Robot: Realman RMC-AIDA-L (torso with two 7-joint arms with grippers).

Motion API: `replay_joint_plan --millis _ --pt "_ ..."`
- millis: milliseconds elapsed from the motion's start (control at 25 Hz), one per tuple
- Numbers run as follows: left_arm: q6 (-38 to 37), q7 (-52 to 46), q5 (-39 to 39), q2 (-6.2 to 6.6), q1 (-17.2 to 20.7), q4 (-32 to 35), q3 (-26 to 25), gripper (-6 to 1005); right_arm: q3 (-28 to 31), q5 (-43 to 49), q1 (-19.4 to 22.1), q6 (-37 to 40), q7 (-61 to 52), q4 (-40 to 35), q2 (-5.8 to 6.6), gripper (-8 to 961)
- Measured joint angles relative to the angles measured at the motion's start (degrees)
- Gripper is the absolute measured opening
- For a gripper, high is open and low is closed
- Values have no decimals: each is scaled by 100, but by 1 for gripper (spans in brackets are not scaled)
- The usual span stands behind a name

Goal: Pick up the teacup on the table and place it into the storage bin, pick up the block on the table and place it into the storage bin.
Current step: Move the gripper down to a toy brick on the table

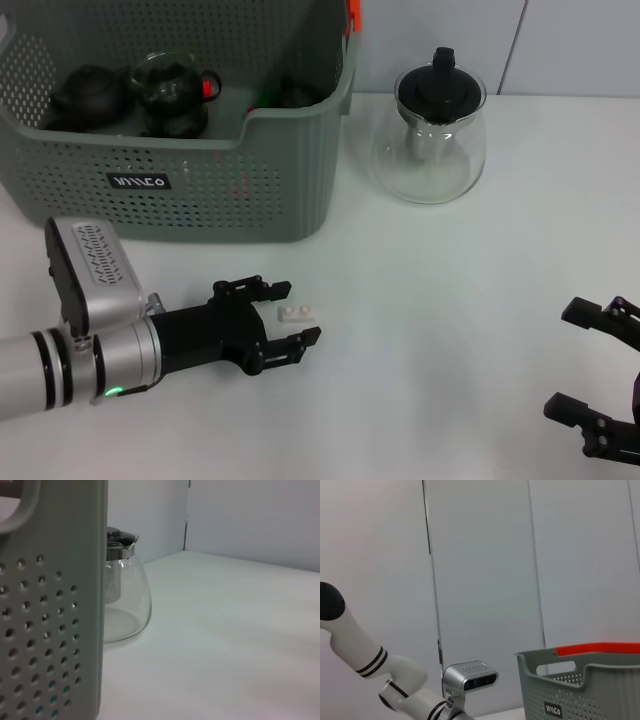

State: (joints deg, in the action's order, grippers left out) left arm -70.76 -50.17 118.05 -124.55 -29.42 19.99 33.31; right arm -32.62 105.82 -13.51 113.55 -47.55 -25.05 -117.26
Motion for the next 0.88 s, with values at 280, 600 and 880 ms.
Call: replay_joint_plan --millis 280,600,880 --pt "22 24 -6 -1 13 -1 -14 710 207 0 -19 -7 -61 -2 9 946" --pt "-20 69 -10 -5 145 -20 -165 708 1192 0 -256 -64 -659 -11 -39 946" --pt "-12 70 -10 -13 122 -32 -145 705 1652 0 -668 -233 -1441 -76 -53 946"
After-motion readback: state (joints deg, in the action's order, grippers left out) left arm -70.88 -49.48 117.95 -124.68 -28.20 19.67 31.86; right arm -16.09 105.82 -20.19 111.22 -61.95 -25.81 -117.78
